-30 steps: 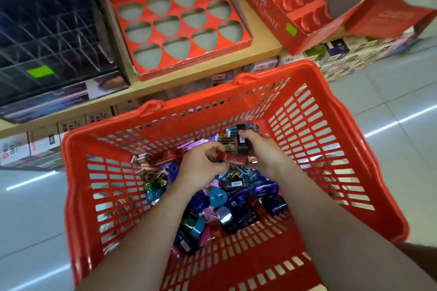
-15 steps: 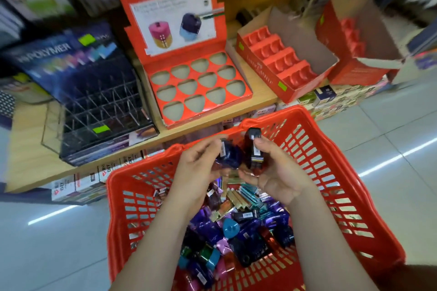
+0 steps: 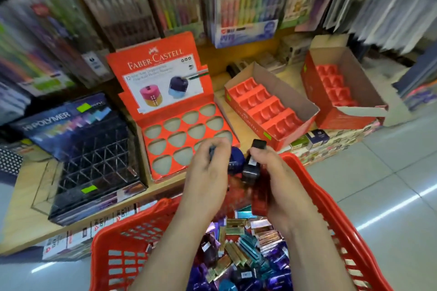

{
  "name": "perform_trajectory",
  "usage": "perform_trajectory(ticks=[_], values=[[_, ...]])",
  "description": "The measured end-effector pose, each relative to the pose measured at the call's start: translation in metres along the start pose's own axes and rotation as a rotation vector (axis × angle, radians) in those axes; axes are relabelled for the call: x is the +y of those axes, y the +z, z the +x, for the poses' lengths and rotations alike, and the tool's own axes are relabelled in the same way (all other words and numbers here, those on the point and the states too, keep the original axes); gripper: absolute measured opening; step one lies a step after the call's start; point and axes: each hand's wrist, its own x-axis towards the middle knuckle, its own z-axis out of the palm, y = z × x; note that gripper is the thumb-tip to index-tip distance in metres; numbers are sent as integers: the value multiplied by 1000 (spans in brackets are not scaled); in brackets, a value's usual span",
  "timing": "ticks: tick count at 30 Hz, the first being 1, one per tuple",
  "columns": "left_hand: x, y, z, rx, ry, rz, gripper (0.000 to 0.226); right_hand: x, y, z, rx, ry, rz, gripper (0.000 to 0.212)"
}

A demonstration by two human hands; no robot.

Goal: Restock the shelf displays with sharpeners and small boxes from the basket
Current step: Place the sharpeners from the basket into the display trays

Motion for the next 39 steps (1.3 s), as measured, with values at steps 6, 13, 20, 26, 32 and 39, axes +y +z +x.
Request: perform_trajectory(ticks=[6,13,20,26,32,39], values=[[6,-9,24,-347,-216,-216,25,-20,-7,16,-22,-3,-99,20],[21,-19,52,-241,37,133,43,-28,-9,35,-48,-12,-162,13],[20,-21,60,-173,37,49,13,-16,2,45,-26,-132,-188,17],[20,-44,71,-355,17,223,52,-16,6,55,-97,-290,-357,35],[18,-51,92,-147,188,414,39,-7,7,68,-13,-303,-365,34],[-7,-40,151,29,449,852,53,14,-10,81,175,-373,-694,40]])
